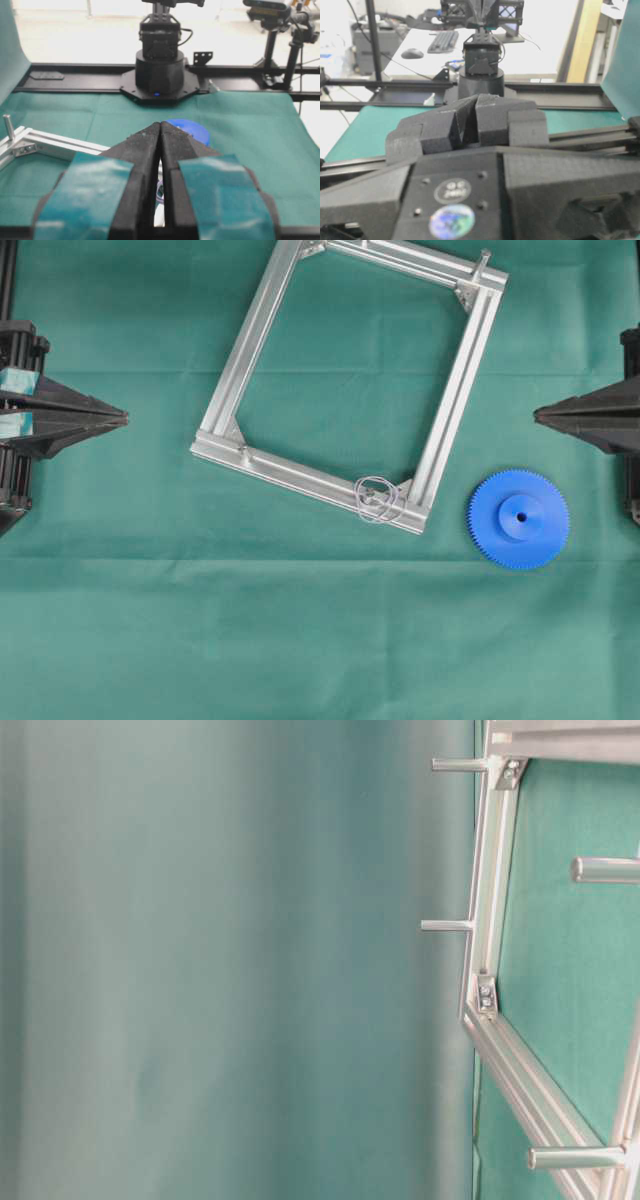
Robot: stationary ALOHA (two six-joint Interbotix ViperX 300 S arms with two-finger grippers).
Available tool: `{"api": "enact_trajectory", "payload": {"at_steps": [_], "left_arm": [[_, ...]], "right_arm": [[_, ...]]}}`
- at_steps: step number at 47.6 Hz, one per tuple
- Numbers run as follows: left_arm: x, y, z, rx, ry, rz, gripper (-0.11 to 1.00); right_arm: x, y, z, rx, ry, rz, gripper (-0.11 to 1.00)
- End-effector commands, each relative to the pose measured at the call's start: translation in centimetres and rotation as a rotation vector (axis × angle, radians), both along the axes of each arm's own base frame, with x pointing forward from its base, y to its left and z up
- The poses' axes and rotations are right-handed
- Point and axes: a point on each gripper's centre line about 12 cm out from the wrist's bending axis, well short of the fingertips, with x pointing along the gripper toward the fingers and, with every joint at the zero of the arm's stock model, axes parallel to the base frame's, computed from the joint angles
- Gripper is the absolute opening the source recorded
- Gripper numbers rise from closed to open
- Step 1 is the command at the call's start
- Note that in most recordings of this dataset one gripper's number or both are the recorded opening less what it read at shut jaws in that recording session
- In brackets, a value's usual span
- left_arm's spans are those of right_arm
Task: Find the location of the shaft and insert the gear.
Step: 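Open the right gripper and move it toward the blue gear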
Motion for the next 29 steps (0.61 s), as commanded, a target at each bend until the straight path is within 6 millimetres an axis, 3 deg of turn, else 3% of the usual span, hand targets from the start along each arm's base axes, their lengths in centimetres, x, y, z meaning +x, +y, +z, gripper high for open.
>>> {"api": "enact_trajectory", "payload": {"at_steps": [1,14,29], "left_arm": [[0.49,0.06,0.96,-0.004,0.008,0.004,0.01],[0.58,0.06,1.04,-0.006,0.014,0.004,0.01],[0.58,0.07,0.83,-0.011,0.028,0.004,0.01]], "right_arm": [[0.29,-0.19,0.35,-0.003,0.000,-0.009,0.00],[0.83,-0.20,-0.26,0.002,0.143,-0.010,0.00],[0.98,-0.20,-0.19,-0.001,0.155,-0.010,0.01]]}}
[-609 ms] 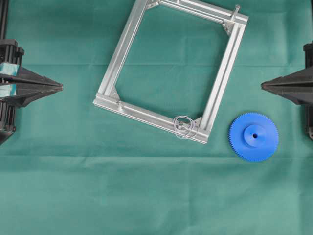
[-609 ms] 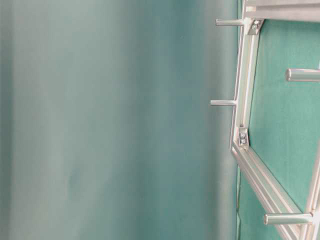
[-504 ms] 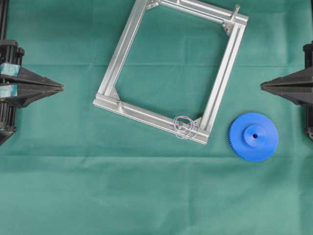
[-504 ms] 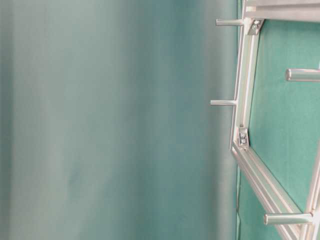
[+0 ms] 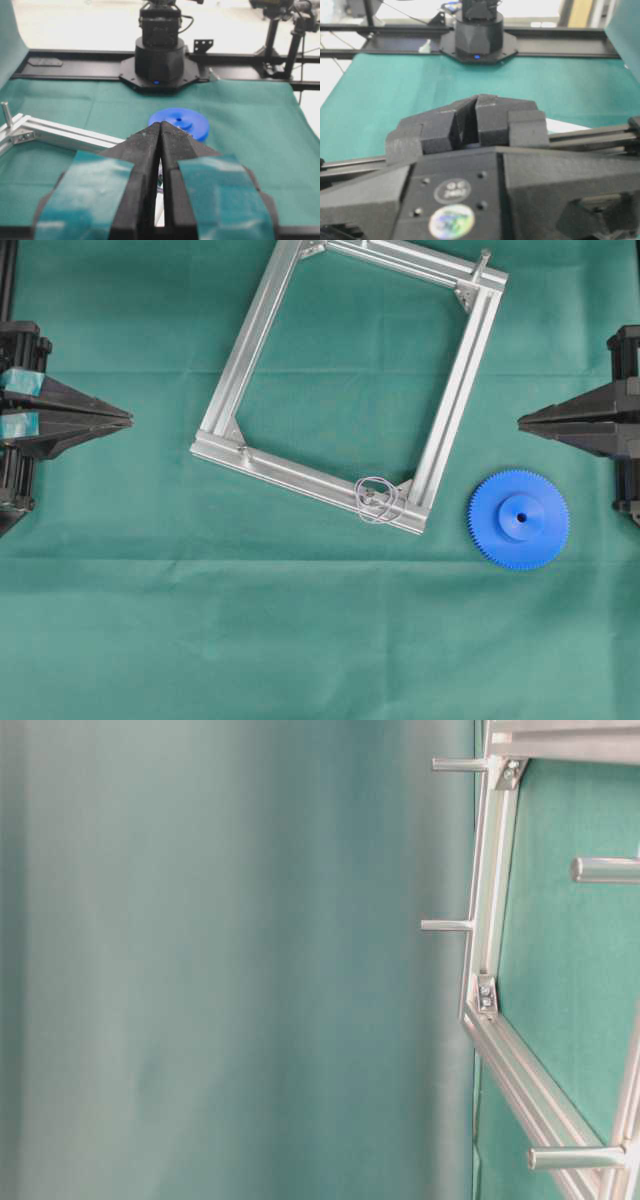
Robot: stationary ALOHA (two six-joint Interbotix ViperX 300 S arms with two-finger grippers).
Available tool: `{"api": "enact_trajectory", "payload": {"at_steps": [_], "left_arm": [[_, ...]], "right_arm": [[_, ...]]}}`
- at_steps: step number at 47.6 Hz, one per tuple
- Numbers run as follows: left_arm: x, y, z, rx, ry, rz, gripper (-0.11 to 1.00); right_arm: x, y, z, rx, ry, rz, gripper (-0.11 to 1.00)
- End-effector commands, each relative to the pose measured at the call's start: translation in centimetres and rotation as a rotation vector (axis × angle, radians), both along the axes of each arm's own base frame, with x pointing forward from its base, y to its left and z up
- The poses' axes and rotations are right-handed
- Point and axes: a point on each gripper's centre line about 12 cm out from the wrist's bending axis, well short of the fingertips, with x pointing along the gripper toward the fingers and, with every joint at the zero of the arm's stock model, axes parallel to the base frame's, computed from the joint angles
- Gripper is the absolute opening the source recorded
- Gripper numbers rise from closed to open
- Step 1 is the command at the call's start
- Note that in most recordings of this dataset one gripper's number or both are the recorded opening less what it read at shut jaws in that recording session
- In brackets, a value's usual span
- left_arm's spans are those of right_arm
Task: Find the location of the shaft and insert the gear.
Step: 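Open the right gripper and move it toward the blue gear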
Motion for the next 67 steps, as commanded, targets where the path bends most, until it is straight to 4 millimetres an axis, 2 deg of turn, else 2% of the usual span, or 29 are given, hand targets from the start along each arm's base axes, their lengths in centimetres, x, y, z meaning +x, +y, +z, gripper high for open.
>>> {"api": "enact_trajectory", "payload": {"at_steps": [1,4,7,16,20,29,40,67], "left_arm": [[0.3,0.0,0.9,-0.005,-0.018,0.000,0.01],[0.3,0.0,0.9,-0.005,-0.015,0.000,0.01],[0.3,0.0,0.9,-0.006,-0.014,0.000,0.01],[0.3,0.0,0.9,-0.006,-0.014,0.000,0.01],[0.3,0.0,0.9,-0.005,-0.014,0.000,0.01],[0.3,0.0,0.8,-0.003,-0.012,0.000,0.01],[0.3,0.0,0.8,-0.003,-0.011,0.000,0.01],[0.3,0.0,0.6,-0.005,0.003,0.000,0.01]], "right_arm": [[0.3,0.0,1.0,-0.002,-0.023,-0.001,0.02],[0.3,0.0,1.0,-0.002,-0.021,-0.001,0.09],[0.3,0.0,1.2,0.000,-0.026,-0.002,0.22],[0.3,0.0,1.2,0.001,-0.015,-0.002,0.77],[0.3,0.0,1.2,0.001,-0.014,-0.002,0.90],[0.4,0.0,1.6,0.001,-0.017,-0.002,0.91],[0.3,0.0,1.0,0.013,0.057,-0.003,0.91],[-1.0,0.0,-1.8,0.205,0.494,-0.074,0.91]]}}
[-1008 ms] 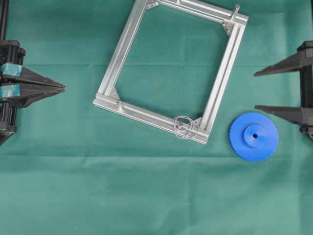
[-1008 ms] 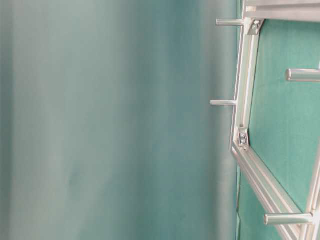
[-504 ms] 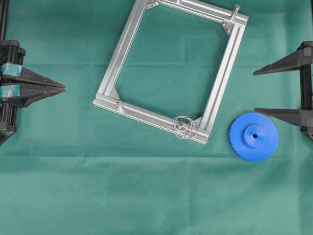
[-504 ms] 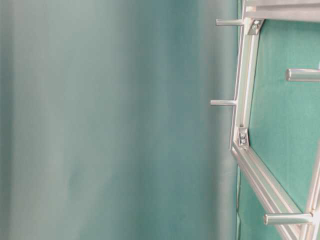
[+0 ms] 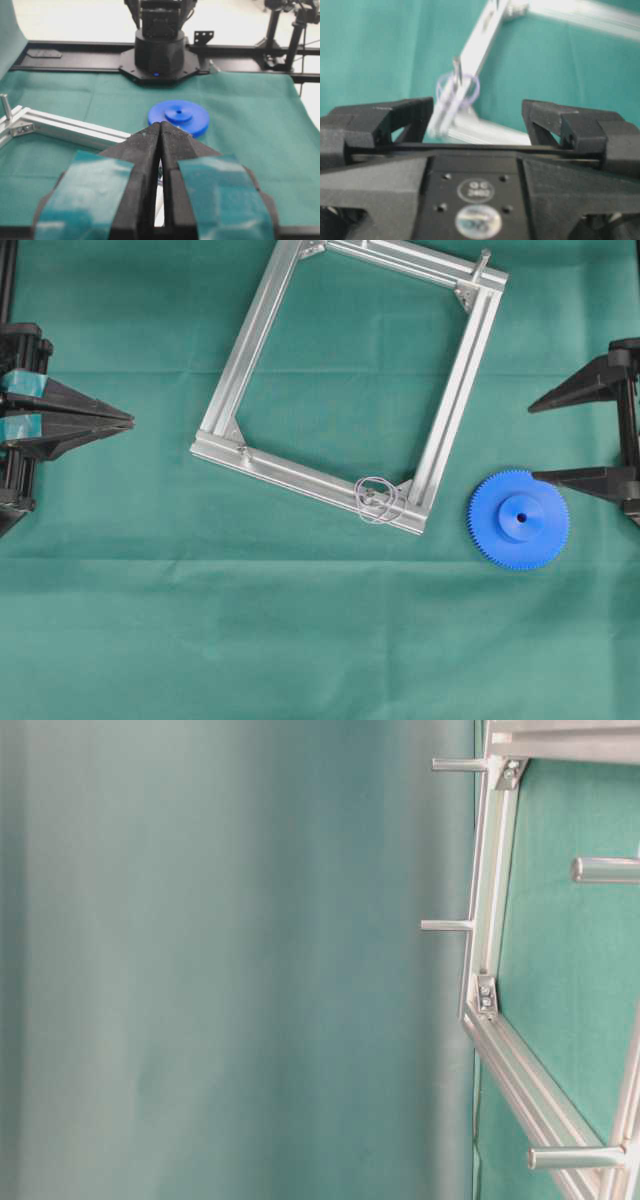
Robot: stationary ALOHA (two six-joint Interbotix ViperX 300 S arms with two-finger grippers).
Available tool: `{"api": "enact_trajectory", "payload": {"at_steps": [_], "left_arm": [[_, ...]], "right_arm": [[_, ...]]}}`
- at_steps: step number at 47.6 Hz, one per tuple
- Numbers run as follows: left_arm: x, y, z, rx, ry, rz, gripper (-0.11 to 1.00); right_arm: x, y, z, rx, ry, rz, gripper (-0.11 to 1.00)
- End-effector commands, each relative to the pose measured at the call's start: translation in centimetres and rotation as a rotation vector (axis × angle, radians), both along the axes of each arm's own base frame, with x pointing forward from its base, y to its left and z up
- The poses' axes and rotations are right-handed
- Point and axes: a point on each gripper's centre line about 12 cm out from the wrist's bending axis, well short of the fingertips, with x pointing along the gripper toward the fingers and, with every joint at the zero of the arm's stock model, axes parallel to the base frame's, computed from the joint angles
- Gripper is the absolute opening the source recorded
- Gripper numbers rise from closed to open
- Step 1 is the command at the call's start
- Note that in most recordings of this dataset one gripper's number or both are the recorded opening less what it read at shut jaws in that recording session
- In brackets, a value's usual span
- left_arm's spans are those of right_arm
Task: Find the location of the shaft and insert the gear.
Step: 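Open the right gripper and move it toward the blue gear, then lower the right gripper over the blue gear's hub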
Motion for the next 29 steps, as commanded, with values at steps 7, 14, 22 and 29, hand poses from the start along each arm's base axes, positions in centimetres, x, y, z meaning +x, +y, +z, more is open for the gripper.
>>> {"api": "enact_trajectory", "payload": {"at_steps": [7,14,22,29], "left_arm": [[0.3,0.0,0.9,-0.001,-0.020,0.002,0.01],[0.3,0.0,0.9,-0.003,-0.020,0.002,0.01],[0.3,0.0,0.9,-0.003,-0.020,0.002,0.01],[0.3,0.1,0.9,-0.003,-0.020,0.007,0.01]], "right_arm": [[-0.3,-0.1,-0.8,0.062,0.174,-0.048,0.91],[-0.5,0.0,-1.6,0.083,0.263,-0.068,0.91],[-0.8,0.0,-2.0,0.104,0.326,-0.089,0.91],[-1.2,0.1,-2.6,0.115,0.388,-0.099,0.91]]}}
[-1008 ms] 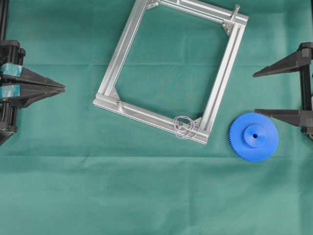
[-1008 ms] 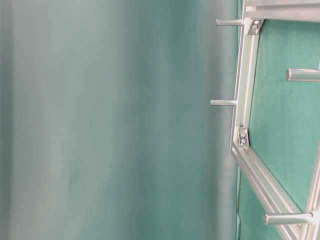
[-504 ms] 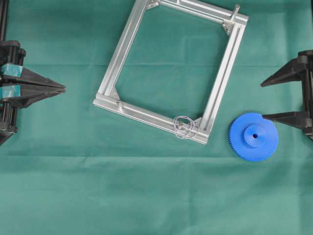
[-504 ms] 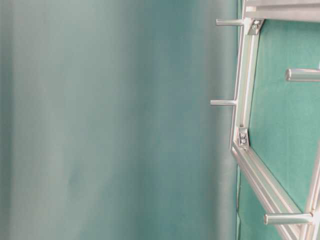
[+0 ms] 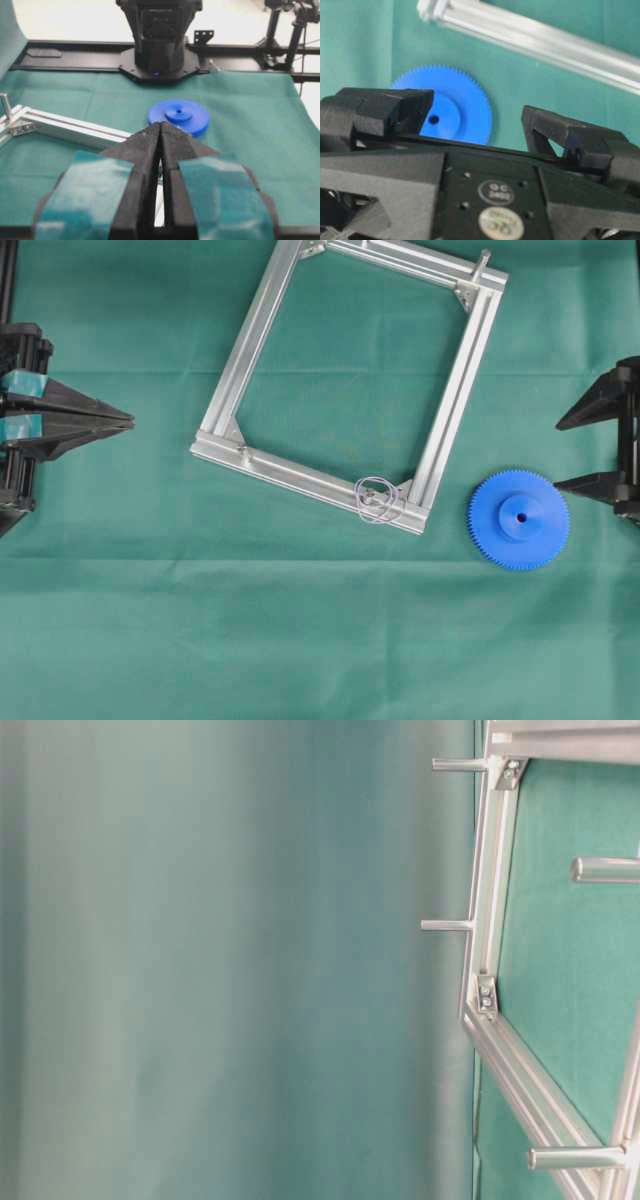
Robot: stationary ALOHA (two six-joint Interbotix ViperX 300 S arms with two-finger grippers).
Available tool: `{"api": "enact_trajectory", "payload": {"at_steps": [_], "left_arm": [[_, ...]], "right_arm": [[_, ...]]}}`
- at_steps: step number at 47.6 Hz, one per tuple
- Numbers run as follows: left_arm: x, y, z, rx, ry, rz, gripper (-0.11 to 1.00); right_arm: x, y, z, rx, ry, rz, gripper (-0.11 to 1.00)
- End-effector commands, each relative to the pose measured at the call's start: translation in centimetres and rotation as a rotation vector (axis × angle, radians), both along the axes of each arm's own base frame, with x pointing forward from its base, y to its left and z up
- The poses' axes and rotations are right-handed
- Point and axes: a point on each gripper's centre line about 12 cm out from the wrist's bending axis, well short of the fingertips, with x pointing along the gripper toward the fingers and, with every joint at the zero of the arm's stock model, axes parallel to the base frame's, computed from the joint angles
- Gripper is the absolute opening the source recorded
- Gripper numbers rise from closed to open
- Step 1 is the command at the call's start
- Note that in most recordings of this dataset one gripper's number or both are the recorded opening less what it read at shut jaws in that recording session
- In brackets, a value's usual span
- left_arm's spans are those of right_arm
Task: Find the location of the shaft and insert the gear.
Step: 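Lower the right gripper over the blue gear's hub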
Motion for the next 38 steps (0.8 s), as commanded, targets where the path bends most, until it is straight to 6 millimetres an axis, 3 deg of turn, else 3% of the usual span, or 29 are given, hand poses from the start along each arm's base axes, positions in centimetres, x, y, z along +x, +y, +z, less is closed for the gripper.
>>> {"api": "enact_trajectory", "payload": {"at_steps": [1,21,38], "left_arm": [[0.3,0.1,0.8,-0.001,-0.017,0.006,0.01],[0.3,0.5,0.7,-0.003,-0.011,0.025,0.01],[0.3,0.5,0.5,-0.006,0.004,0.023,0.01]], "right_arm": [[0.3,0.1,0.5,0.005,0.011,0.001,0.91],[1.0,1.3,-0.7,0.031,0.071,0.048,0.91],[2.6,2.1,-2.9,0.037,0.132,0.064,0.91]]}}
